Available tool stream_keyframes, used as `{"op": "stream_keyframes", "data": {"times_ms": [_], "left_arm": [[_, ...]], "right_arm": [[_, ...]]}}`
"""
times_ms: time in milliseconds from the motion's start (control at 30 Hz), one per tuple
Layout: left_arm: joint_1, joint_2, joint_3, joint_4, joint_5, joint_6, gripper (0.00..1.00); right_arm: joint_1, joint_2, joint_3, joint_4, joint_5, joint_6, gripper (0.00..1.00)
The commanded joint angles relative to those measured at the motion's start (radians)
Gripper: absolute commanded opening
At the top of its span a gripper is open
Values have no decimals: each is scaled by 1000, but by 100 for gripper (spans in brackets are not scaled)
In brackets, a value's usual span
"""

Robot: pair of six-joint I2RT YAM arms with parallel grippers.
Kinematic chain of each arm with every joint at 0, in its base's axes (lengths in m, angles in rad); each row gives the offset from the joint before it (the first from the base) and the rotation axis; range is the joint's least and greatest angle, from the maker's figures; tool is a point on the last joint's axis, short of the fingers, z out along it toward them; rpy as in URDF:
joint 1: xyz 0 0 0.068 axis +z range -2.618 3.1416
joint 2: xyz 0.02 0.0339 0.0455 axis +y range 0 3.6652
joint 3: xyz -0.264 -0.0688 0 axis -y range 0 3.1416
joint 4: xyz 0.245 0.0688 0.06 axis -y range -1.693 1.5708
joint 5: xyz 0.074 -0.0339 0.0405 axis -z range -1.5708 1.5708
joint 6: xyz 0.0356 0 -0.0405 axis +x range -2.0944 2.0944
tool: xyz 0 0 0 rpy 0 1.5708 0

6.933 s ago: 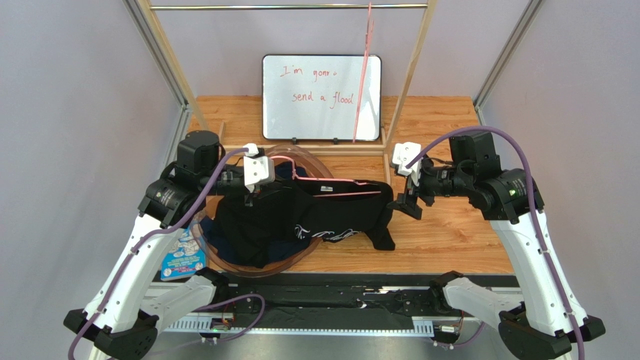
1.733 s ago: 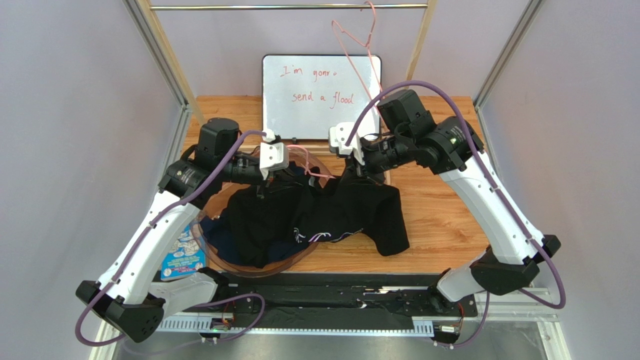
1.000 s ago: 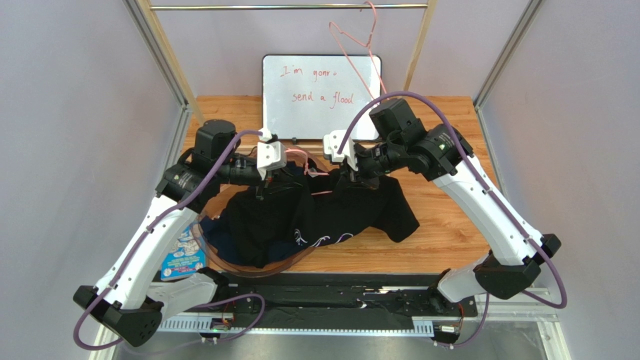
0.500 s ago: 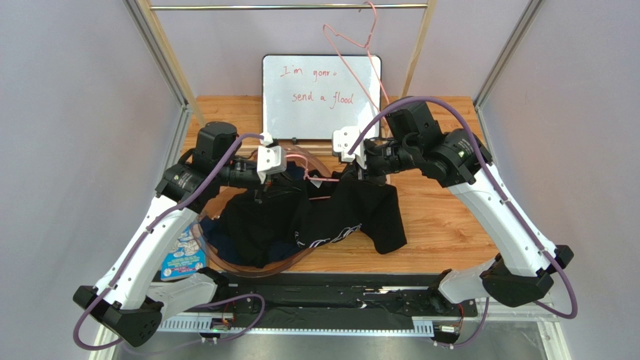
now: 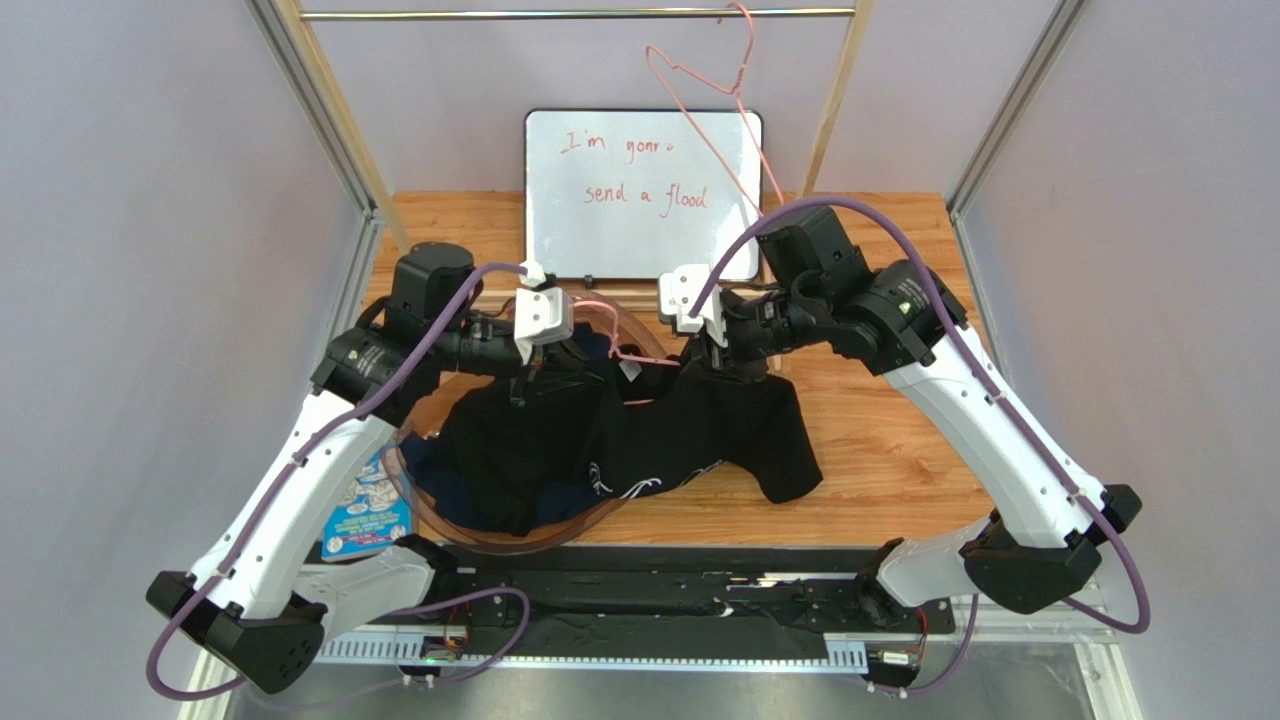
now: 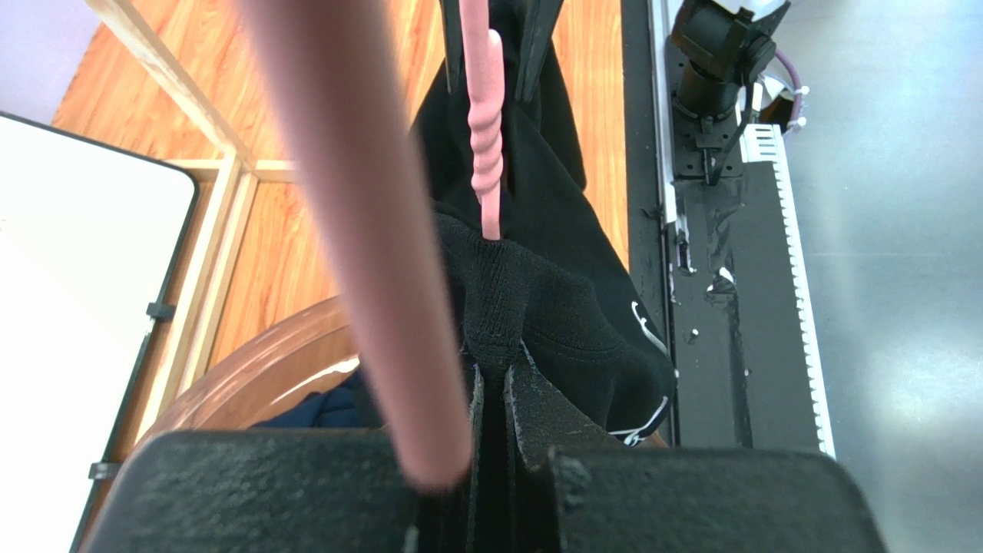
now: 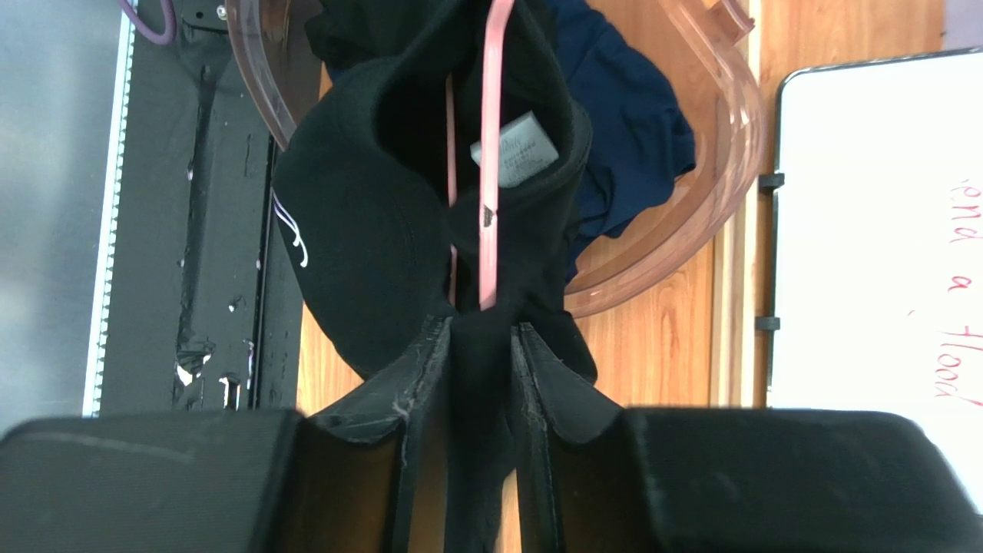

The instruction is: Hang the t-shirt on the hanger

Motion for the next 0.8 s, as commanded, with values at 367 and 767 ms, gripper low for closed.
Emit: {"op": "stream_keyframes", "data": {"times_ms": [367, 767], "left_arm": [[-4, -33, 67, -5, 30, 34, 7], [281, -51, 125, -277, 49, 212, 40]], "right_arm": [[-4, -5, -8, 99, 50, 22, 0], [-38, -65, 92, 100, 115, 59, 0]]}}
